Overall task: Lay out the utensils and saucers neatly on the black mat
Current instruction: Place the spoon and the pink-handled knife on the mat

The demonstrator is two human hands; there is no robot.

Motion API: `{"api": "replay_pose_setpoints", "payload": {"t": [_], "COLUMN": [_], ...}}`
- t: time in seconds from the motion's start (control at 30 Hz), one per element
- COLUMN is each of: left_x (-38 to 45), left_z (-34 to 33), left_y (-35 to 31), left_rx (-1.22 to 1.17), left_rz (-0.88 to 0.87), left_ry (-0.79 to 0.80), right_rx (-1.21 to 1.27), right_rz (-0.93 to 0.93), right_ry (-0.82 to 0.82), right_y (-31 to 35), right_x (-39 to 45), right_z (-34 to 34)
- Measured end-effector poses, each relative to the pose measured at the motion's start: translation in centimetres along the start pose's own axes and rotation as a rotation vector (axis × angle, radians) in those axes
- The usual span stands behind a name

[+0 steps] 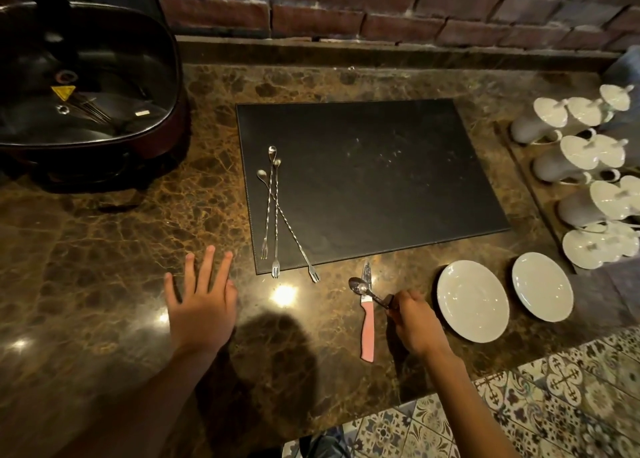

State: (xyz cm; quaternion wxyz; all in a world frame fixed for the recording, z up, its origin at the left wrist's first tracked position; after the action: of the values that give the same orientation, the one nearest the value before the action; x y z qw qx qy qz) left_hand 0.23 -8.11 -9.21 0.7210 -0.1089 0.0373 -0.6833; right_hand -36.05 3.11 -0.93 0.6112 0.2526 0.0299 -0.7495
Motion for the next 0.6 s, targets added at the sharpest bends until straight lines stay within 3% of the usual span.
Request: {"api": "replay_pose_setpoints", "payload": {"t": [0.27, 0.37, 0.6], "left_x": [0.1, 0.2, 0.2], "left_z": [0.0, 0.1, 0.7], "left_y": [0.0, -0.2, -0.3], "left_rx": [-0.009, -0.004, 0.012], "left_rz": [0.022, 0.047, 0.081], "left_ry": [0.009, 0.055, 0.132], "right_rx": [0.01, 0.172, 0.486], "right_rz": [0.067, 0.087, -0.004], "right_ry": [0.03, 0.011, -0.276], "right_y": [-0.6, -0.6, -0.3], "right_x": [0.6, 1.7, 10.7], "right_z": [0.0, 0.8, 7.4]}}
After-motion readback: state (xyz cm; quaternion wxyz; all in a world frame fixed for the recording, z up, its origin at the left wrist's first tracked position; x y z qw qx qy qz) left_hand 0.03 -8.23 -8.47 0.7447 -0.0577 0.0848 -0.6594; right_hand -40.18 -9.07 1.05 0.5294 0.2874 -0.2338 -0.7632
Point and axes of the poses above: each hand's wrist, its own x-axis towards the middle knuckle, its own z-axis out of the back of the hand, y = z × x, the point moved 4 cm from there along x, towards the middle knuckle, and after that the axes turned 15 degrees about z, right-handed, at the moved point
